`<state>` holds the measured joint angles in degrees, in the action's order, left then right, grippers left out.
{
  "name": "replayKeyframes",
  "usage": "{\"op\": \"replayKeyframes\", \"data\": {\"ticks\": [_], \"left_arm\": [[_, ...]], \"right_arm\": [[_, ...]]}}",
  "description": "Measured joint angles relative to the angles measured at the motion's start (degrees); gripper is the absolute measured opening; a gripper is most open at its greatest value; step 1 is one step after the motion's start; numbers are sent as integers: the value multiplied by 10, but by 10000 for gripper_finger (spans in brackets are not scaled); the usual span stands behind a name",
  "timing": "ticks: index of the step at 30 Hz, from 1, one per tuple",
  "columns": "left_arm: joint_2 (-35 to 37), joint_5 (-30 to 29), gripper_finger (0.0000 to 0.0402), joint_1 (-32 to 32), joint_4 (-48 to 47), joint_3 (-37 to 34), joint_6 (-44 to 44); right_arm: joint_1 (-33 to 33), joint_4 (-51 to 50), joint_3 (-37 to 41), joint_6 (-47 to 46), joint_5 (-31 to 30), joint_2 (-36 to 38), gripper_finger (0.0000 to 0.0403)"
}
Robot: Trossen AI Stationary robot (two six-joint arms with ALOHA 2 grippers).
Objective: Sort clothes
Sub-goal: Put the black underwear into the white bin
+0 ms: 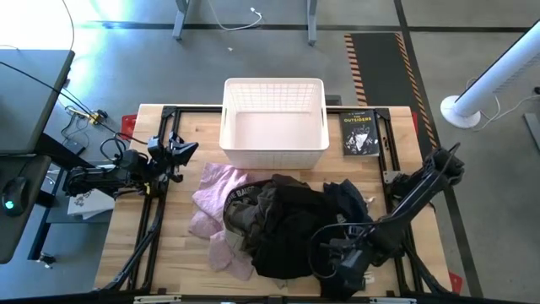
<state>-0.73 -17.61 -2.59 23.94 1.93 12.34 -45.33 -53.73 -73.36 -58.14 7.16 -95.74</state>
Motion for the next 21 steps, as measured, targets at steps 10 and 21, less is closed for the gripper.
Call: {"op": "replayKeyframes", "data": {"ticks": [10, 21], "left_arm": [[0, 0, 1, 0, 0, 0, 1], [0, 5, 1, 0, -1, 0, 11]], "right_arm": [[22, 45, 0, 137, -7, -66, 237], [56, 53, 10, 239, -8, -71, 103]]}}
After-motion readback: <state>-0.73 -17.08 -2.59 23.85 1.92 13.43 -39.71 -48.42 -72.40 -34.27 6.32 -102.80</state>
